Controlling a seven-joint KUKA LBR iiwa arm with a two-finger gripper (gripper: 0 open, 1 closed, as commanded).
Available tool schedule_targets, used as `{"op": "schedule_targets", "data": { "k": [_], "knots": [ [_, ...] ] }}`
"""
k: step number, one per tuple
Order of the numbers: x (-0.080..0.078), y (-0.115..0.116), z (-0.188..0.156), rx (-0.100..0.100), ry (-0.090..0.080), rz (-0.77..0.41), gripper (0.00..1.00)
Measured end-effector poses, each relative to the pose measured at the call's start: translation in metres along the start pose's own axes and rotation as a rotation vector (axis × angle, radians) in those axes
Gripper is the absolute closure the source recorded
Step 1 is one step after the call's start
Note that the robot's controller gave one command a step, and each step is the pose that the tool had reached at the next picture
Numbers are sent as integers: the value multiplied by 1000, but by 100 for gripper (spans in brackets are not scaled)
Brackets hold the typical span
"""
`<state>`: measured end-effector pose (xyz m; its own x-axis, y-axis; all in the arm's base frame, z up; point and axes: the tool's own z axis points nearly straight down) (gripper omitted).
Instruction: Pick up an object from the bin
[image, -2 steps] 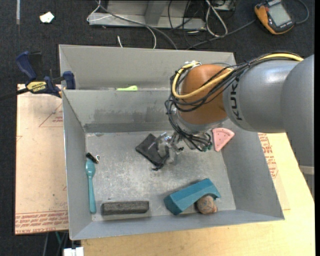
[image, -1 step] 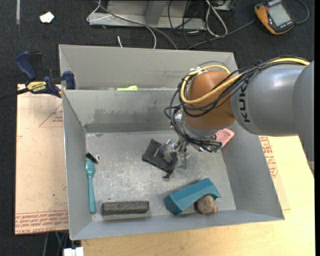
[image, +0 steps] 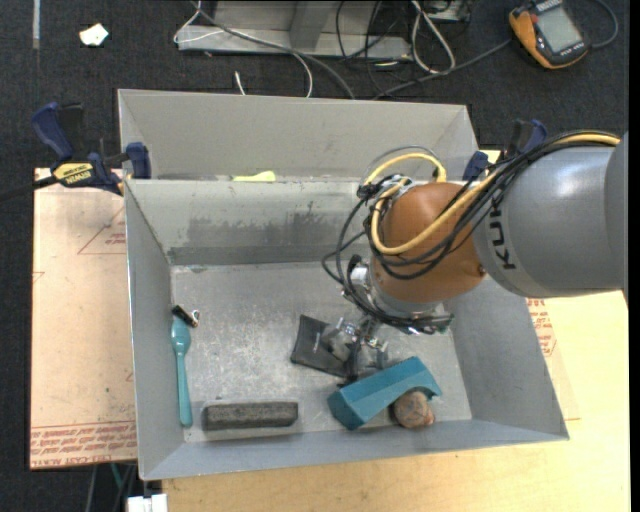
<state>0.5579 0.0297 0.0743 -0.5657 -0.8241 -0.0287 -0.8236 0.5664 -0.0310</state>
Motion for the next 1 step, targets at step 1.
{"op": "schedule_targets", "data": {
  "k": [1],
  "knots": [
    [-7, -7, -61, -3, 3, 10, 100]
  ]
}}
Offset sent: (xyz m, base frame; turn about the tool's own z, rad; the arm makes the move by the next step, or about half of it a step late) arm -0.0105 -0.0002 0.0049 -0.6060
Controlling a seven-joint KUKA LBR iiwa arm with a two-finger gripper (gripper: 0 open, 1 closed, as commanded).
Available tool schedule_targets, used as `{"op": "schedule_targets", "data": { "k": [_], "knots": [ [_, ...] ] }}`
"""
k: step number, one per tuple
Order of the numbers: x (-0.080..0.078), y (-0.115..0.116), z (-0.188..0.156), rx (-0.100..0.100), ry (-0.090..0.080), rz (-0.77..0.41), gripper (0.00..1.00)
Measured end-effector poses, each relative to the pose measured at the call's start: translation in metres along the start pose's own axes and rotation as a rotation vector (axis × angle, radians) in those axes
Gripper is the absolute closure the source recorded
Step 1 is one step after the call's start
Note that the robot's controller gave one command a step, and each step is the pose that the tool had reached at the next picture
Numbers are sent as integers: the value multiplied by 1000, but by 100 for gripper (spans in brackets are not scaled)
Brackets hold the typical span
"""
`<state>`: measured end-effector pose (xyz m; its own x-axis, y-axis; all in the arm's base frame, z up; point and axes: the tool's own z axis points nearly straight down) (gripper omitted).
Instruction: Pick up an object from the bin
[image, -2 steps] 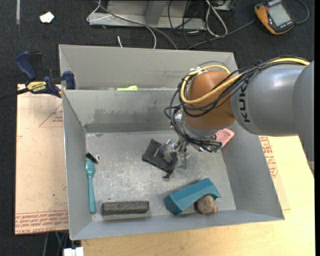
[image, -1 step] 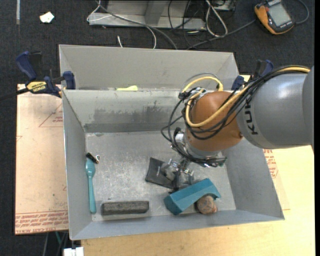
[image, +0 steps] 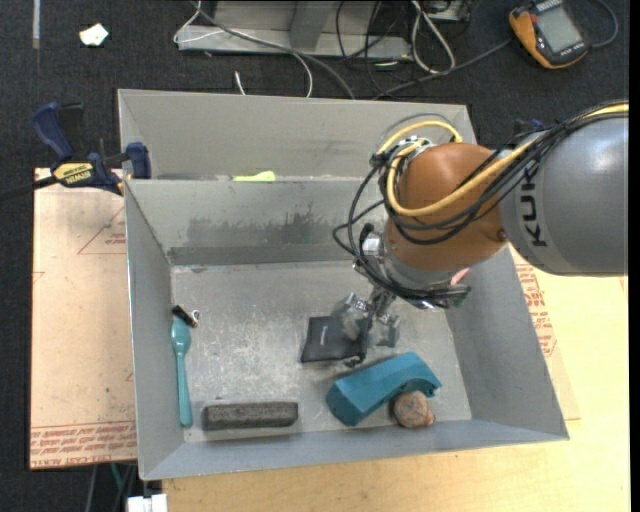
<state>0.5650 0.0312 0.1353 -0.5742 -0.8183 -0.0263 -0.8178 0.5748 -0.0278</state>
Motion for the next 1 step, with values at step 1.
{"op": "schedule_targets", "data": {
  "k": [1],
  "knots": [
    [2, 3, -2, 8, -6, -211, 100]
  ]
}}
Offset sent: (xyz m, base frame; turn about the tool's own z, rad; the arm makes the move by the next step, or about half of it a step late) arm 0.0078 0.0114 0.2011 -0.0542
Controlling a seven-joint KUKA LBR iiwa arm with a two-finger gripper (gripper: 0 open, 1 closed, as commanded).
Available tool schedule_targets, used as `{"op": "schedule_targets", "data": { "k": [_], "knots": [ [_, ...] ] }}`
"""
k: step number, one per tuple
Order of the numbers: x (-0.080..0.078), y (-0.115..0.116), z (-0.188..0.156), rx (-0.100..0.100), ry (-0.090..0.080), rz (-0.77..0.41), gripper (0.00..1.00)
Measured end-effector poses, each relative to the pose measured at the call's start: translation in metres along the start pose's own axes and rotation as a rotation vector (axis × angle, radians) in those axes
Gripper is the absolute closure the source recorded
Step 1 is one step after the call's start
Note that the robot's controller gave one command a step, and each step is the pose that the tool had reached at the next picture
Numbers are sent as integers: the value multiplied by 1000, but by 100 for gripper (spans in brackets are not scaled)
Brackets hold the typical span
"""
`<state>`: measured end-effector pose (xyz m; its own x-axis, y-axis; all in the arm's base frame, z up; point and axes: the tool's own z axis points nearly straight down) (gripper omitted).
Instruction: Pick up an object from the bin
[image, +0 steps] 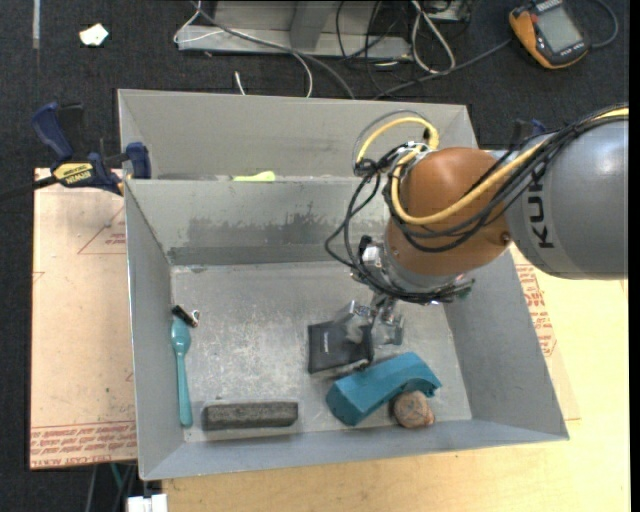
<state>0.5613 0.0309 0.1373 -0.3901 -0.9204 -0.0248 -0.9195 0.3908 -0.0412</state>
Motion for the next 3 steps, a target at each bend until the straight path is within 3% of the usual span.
{"op": "schedule_targets", "data": {
  "k": [1, 2, 3],
  "knots": [
    [-5, -2, -46, -10, 2, -126, 100],
    [8, -19, -14, -3, 0, -190, 100],
    [10, -23, -64, -6, -2, -419, 100]
  ]
}}
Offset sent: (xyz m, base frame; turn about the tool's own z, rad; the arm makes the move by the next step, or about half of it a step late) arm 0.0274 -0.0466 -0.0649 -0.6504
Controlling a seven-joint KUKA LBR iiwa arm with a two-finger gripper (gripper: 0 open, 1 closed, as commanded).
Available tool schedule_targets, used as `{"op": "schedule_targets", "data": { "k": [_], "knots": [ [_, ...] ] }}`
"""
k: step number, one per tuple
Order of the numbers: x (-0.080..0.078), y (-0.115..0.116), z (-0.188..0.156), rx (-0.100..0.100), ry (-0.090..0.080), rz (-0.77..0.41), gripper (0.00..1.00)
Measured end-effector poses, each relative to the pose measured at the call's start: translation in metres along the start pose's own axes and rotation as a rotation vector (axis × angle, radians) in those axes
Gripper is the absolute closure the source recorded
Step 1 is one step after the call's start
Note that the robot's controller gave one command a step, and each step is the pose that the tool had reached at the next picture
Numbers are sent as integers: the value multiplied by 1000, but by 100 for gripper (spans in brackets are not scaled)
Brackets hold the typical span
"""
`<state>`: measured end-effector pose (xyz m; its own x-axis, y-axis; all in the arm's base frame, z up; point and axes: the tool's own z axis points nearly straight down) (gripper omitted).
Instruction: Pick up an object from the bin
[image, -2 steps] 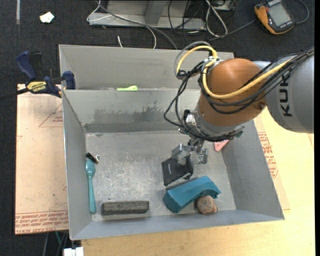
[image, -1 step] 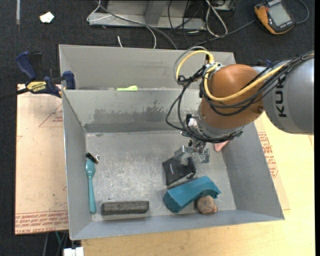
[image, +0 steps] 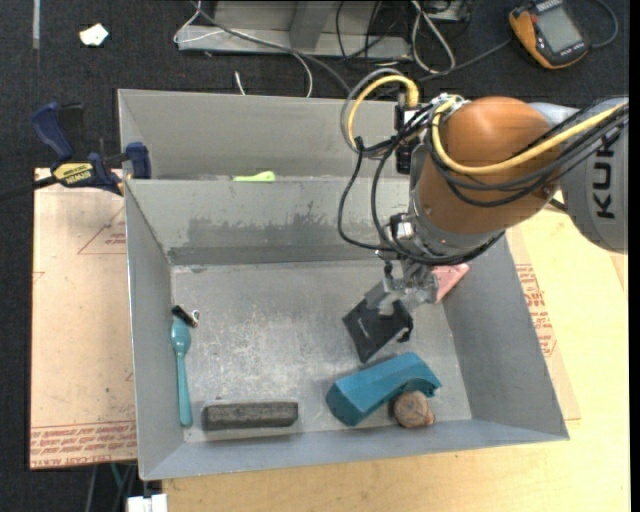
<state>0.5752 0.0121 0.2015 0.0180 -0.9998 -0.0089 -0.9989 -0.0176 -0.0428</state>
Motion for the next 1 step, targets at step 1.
{"op": "schedule_targets", "data": {
  "k": [1],
  "knots": [
    [8, 14, -38, -5, 0, 109, 100]
  ]
}}
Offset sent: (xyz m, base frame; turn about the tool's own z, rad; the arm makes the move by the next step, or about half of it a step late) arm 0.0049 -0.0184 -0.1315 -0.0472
